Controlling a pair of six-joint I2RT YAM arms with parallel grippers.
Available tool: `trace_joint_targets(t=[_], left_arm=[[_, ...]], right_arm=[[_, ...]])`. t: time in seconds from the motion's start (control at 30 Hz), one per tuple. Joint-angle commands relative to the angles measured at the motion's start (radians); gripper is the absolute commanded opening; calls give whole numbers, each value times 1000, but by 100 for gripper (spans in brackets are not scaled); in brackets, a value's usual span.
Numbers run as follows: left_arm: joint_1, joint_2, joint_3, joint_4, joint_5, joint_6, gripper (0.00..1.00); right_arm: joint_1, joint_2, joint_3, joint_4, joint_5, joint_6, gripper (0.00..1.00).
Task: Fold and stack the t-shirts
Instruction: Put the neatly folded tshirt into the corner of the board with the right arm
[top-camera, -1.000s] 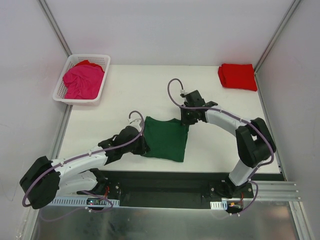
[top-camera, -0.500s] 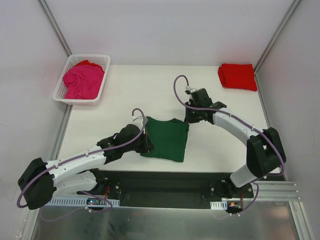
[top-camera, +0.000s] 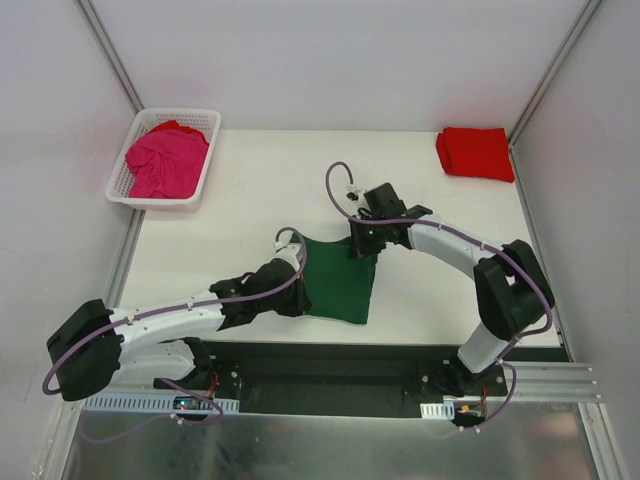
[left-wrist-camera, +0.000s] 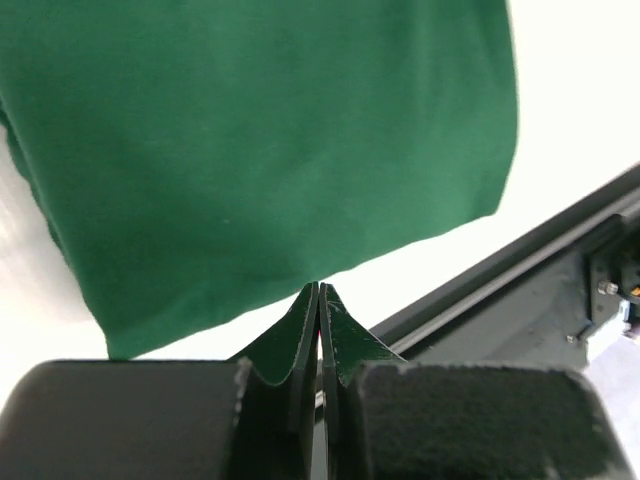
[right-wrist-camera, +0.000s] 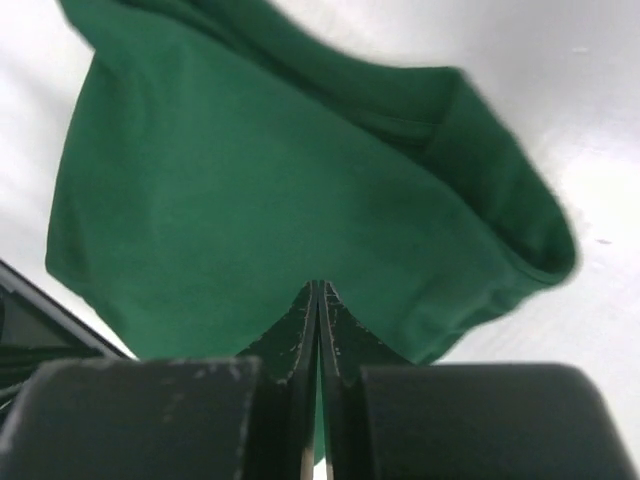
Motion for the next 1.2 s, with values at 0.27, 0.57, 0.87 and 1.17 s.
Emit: trace_joint_targets(t=[0.27,0.57,0.87,1.17], left_arm=[[-10,154,38,108,-21,-28,0],[-16,156,-5,119,-23,-31,0],[-15,136,3,27,-39,-28,0],[20,153,98,-157,-115,30,0]], right_arm=[[32,161,117,22,-85,-43,1],[32,220,94,7,-53,-67,1],[32,166,10,-13,25,-64,1],[35,90,-59,-45,74,-56,1]])
